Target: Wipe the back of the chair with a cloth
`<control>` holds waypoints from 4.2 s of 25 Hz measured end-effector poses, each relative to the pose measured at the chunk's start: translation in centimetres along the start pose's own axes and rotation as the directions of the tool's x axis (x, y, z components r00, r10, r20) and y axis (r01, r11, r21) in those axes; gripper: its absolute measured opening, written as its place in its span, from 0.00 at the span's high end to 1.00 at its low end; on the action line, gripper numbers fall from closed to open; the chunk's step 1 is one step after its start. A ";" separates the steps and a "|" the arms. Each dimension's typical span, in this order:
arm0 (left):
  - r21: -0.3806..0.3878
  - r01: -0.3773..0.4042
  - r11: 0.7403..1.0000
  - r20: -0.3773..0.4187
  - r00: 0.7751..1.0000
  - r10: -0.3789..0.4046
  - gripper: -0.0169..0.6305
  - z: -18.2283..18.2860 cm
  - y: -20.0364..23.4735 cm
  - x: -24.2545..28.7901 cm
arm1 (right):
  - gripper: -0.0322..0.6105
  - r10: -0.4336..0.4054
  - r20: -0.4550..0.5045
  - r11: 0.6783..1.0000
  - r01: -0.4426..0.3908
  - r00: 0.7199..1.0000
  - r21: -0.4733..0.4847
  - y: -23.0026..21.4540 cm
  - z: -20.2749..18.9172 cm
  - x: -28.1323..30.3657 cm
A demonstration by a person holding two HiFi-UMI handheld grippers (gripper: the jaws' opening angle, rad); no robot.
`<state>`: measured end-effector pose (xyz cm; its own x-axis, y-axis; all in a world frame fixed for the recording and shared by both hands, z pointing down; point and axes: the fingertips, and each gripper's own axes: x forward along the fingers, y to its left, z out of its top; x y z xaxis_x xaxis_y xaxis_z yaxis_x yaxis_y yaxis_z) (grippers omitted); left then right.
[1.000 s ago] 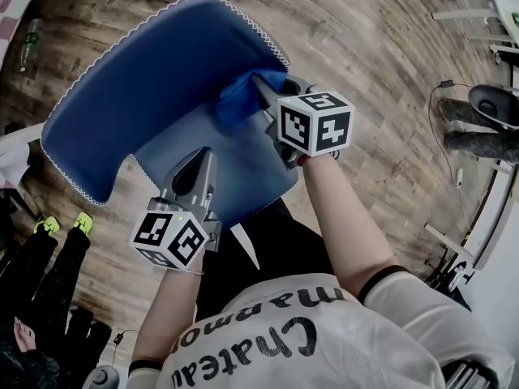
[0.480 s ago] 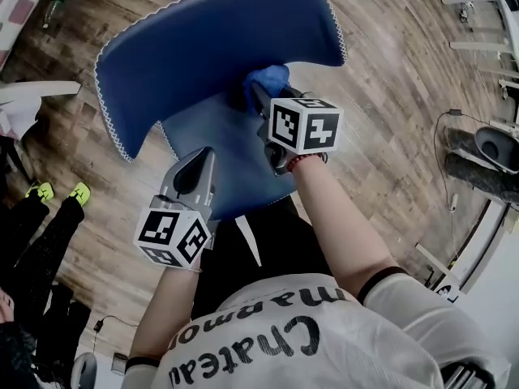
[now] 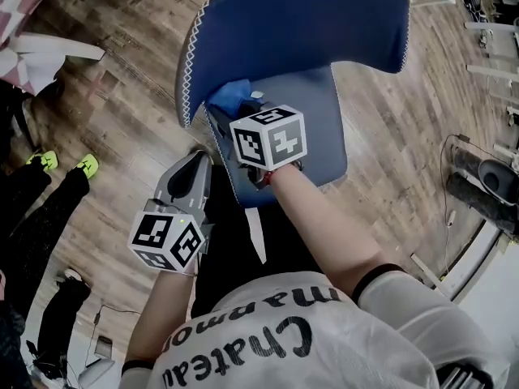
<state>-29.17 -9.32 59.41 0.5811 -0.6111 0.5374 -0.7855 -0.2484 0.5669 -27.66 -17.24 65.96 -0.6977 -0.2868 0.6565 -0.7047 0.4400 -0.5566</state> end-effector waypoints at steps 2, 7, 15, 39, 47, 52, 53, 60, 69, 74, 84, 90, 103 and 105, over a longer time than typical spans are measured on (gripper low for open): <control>-0.006 -0.010 1.000 0.003 1.000 0.010 0.99 0.0 0.7 -0.7 | 0.87 0.050 -0.045 0.998 -0.051 0.998 -0.024 1.9 -1.3 1.3; -0.025 -0.042 0.999 0.025 0.999 0.043 0.99 0.8 2.3 -0.9 | 0.87 0.134 -0.103 0.991 -0.134 0.986 0.003 2.7 -2.4 3.5; -0.110 -0.119 0.987 0.047 0.991 0.125 0.99 1.1 3.8 2.2 | 0.87 0.068 0.027 0.987 -0.071 0.997 0.146 -5.9 2.0 0.9; 0.076 0.114 0.991 -0.104 0.989 -0.106 0.98 0.3 -16.8 20.7 | 0.87 -0.315 0.308 0.876 0.150 0.898 0.458 -32.0 2.7 -23.9; 0.066 0.115 0.991 0.002 0.993 -0.115 0.98 0.0 -24.4 20.2 | 0.88 -0.332 0.518 0.941 0.240 0.788 0.237 -32.3 7.6 -39.3; 0.100 0.233 0.967 0.036 0.971 -0.237 0.97 3.7 -27.6 13.8 | 0.88 -0.177 0.667 0.982 0.177 0.724 0.070 -25.6 12.4 -45.8; 0.106 0.228 0.968 0.061 0.970 -0.235 0.97 4.8 -27.7 12.3 | 0.88 -0.136 0.684 0.987 0.157 0.717 0.032 -23.7 13.2 -46.5; 0.175 0.210 0.962 0.301 0.919 -0.255 0.97 9.9 -31.2 2.1 | 0.88 -0.004 0.692 0.984 0.125 0.722 -0.125 -12.2 11.9 -48.3; 0.276 0.116 0.954 0.403 0.887 -0.224 0.97 7.0 -33.5 -14.1 | 0.88 0.195 0.645 0.954 0.011 0.739 -0.301 5.0 7.0 -50.2; 0.307 0.032 0.951 0.501 0.844 -0.190 0.97 5.5 -35.2 -21.5 | 0.88 0.233 0.578 0.930 -0.006 0.782 -0.367 11.9 1.3 -50.7; 0.324 -0.025 0.946 0.582 0.794 -0.179 0.97 3.9 -37.7 -27.5 | 0.88 0.239 0.613 0.907 0.052 0.753 -0.417 16.9 -1.8 -55.1; 0.336 -0.007 0.942 0.595 0.776 -0.207 0.97 4.6 -40.2 -26.7 | 0.88 0.204 0.626 0.911 0.088 0.753 -0.403 15.2 -1.6 -57.7; 0.304 0.007 0.953 0.610 0.767 -0.200 0.97 3.8 -44.6 -24.2 | 0.88 0.215 0.575 0.880 0.100 0.790 -0.465 12.6 -2.4 -61.8; 0.301 0.007 0.954 0.608 0.769 -0.197 0.97 3.6 -44.6 -24.1 | 0.88 0.215 0.573 0.882 0.094 0.791 -0.462 12.4 -2.5 -61.7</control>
<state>-8.89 13.74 18.93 0.4727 -0.8778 -0.0779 -0.8090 -0.4673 0.3567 6.96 8.07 19.87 -0.7775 -0.6195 0.1082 -0.6277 0.7539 -0.1940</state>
